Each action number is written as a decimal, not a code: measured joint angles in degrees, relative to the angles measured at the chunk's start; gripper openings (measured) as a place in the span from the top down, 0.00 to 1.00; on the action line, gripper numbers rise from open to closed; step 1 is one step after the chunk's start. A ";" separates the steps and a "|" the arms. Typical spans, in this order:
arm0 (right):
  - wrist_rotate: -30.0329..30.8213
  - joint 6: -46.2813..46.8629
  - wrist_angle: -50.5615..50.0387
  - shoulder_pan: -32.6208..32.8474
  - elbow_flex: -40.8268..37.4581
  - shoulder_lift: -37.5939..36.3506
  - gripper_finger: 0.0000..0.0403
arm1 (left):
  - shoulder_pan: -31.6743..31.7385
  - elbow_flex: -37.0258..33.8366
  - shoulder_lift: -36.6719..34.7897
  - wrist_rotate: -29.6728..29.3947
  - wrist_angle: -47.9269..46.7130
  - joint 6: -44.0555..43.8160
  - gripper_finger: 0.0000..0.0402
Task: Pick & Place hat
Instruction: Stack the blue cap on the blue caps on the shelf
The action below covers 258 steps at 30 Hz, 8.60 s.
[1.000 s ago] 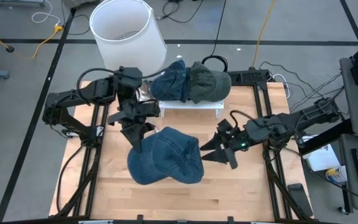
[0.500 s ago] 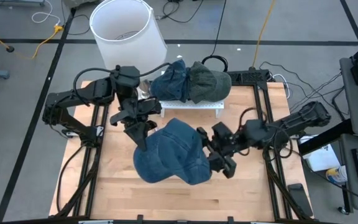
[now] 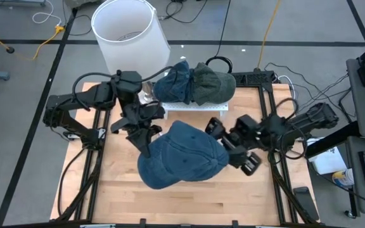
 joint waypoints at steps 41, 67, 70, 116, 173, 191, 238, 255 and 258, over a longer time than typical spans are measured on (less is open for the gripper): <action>9.16 32.55 -45.96 3.14 -0.01 -13.02 0.40 | -2.97 0.00 0.04 -2.44 1.64 -2.75 0.98; 7.94 35.62 -28.23 8.71 -0.01 -9.80 0.98 | -0.64 0.00 0.04 -4.96 1.62 -4.48 0.85; 6.59 32.47 -24.30 8.70 -0.01 -11.55 0.99 | -1.72 0.00 0.02 -8.82 0.80 -0.47 0.76; -17.46 25.25 -38.10 -36.30 11.59 -5.97 1.00 | -24.80 -44.67 -26.84 -89.04 26.43 31.12 0.48; -41.00 57.13 -8.01 -54.70 16.31 26.35 1.00 | -9.92 -53.22 -36.00 -88.84 34.19 39.36 0.48; -51.49 36.84 -13.74 -60.02 16.14 26.34 1.00 | -10.01 -53.18 -36.00 -88.84 34.18 37.94 0.48; -35.45 -39.70 -54.49 -60.36 16.16 21.40 1.00 | -10.03 -53.18 -35.50 -88.86 32.61 37.89 0.48; -28.33 -44.95 -59.84 -58.54 16.14 20.26 0.80 | -10.00 -53.18 -35.52 -85.99 32.81 36.17 0.48; -28.67 -44.83 -59.65 -58.59 16.16 18.97 0.69 | -10.02 -53.18 -35.52 -84.99 32.81 36.14 0.48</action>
